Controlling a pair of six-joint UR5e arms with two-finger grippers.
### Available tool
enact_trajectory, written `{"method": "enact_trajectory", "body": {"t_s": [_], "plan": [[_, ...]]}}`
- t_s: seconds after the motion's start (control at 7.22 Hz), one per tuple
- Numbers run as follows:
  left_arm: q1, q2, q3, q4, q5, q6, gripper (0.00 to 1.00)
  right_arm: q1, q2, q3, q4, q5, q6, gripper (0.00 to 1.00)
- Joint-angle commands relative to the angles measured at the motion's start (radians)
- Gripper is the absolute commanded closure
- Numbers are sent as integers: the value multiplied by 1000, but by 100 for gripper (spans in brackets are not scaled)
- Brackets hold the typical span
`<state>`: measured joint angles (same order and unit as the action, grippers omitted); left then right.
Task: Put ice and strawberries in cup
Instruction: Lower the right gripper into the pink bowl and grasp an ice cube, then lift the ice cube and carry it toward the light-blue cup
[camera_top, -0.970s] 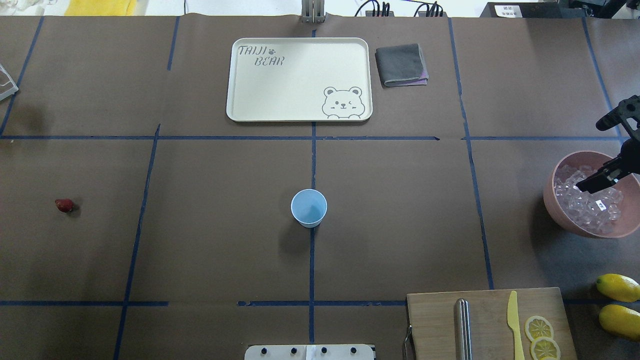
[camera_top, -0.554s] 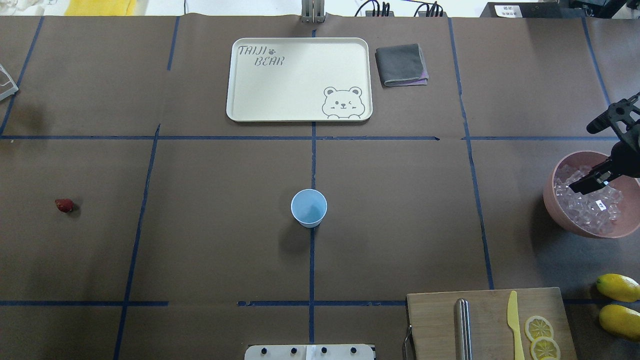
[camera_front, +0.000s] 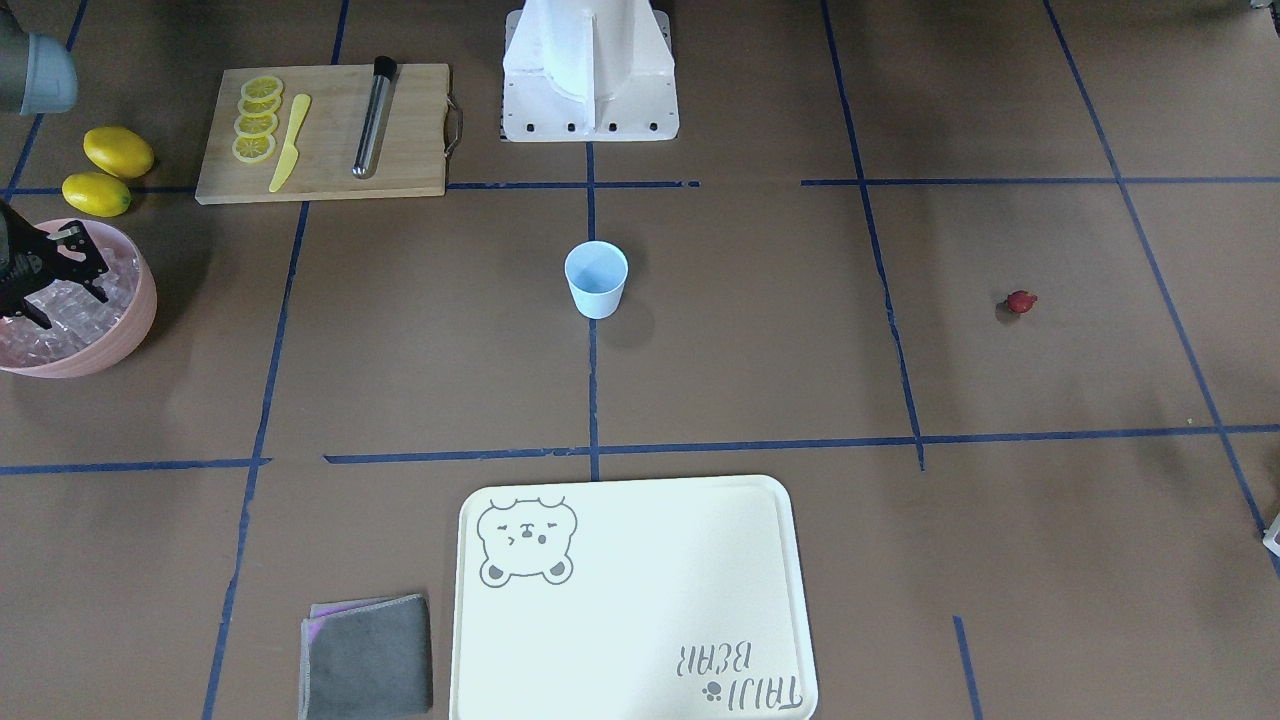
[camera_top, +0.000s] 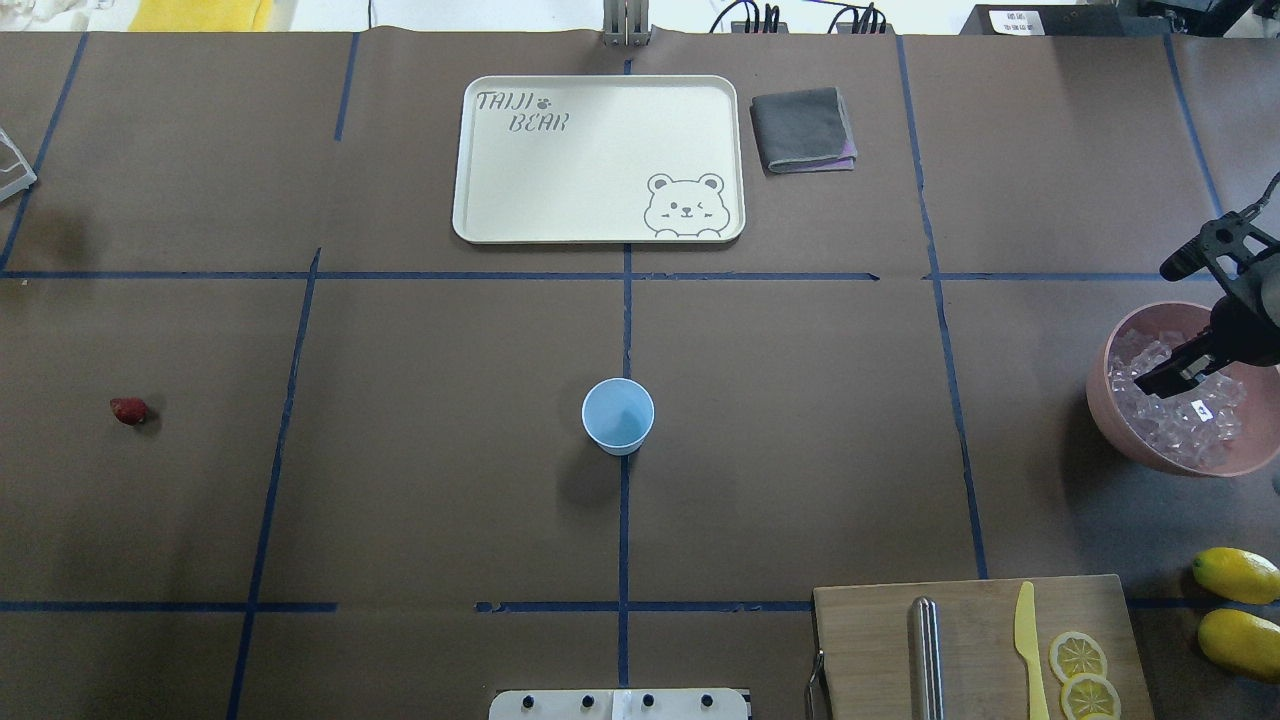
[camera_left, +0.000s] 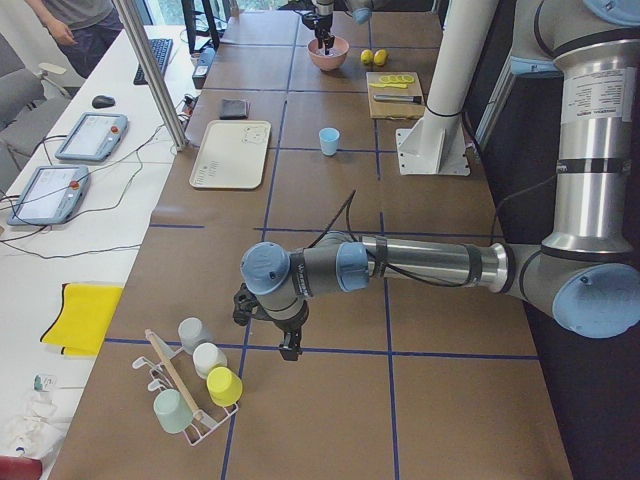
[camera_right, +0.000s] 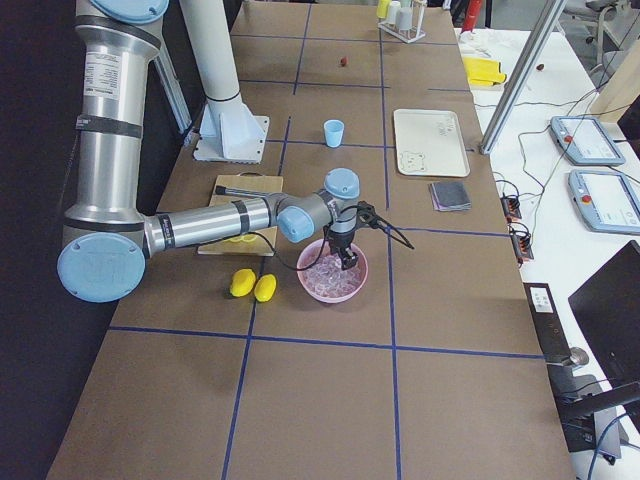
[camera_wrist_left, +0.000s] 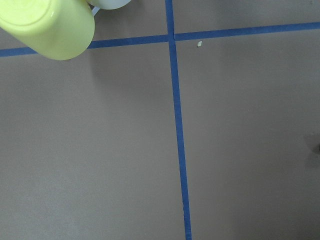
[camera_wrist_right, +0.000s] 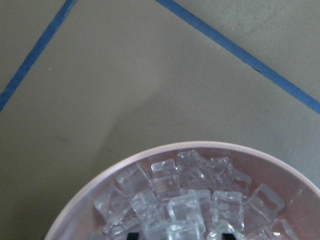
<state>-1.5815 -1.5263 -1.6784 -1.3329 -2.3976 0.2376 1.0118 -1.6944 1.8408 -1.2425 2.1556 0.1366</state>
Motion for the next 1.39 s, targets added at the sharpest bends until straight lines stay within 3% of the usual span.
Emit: {"method": "enact_trajectory", "body": {"t_s": [0.0, 0.14, 0.28, 0.69, 1.25], "plan": [[0, 0, -1, 0, 0, -1, 0, 1, -5, 0, -3, 0, 0, 75], [0, 0, -1, 0, 0, 0, 0, 1, -7, 1, -2, 0, -3, 94], [0, 0, -3, 1, 0, 0, 0, 2, -7, 5, -3, 1, -6, 99], [0, 0, -3, 0, 0, 0, 0, 69, 10, 9, -6, 12, 64, 100], [0, 0, -1, 1, 0, -1, 0, 70, 134, 73, -9, 56, 585, 100]]}}
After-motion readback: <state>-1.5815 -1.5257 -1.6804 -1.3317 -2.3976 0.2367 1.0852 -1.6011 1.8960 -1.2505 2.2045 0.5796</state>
